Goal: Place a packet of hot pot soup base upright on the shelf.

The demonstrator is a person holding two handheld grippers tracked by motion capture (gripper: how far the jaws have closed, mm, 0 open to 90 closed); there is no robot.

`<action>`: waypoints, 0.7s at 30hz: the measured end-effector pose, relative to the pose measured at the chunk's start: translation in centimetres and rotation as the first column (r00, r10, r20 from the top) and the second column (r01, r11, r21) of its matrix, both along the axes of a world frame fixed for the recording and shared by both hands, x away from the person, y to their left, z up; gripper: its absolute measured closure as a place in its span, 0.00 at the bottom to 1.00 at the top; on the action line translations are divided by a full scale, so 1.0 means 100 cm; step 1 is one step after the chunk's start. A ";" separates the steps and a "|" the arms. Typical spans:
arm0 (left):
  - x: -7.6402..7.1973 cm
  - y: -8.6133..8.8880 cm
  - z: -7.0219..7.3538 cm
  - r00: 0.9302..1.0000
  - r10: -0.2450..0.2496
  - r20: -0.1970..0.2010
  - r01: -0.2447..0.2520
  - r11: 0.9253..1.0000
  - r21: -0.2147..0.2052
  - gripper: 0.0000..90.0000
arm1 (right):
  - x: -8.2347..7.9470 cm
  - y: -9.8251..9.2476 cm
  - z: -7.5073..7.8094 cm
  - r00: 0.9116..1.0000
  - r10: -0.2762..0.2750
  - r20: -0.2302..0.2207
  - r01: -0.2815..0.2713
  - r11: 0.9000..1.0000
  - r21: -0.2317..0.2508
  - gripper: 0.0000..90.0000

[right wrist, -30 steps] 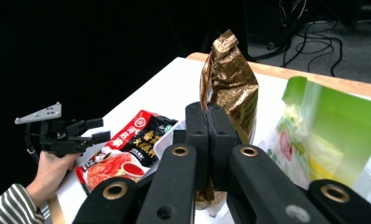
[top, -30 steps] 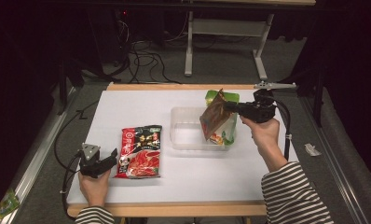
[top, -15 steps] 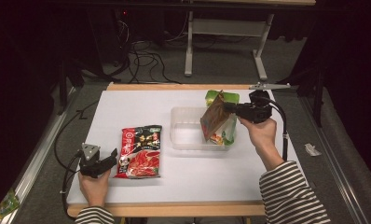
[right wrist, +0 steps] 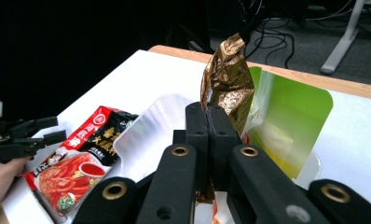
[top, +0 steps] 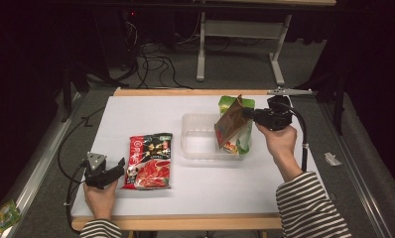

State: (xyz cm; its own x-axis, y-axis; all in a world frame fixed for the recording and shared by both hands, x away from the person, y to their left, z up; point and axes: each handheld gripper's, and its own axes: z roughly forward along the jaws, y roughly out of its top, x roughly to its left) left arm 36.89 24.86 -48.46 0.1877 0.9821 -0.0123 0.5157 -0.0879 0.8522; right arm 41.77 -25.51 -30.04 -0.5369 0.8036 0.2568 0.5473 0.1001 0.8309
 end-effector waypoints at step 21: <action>0.000 0.000 0.000 1.000 0.000 0.000 0.000 1.000 0.001 0.31 | 0.009 0.018 -0.010 1.000 0.028 -0.013 -0.029 0.997 -0.076 1.00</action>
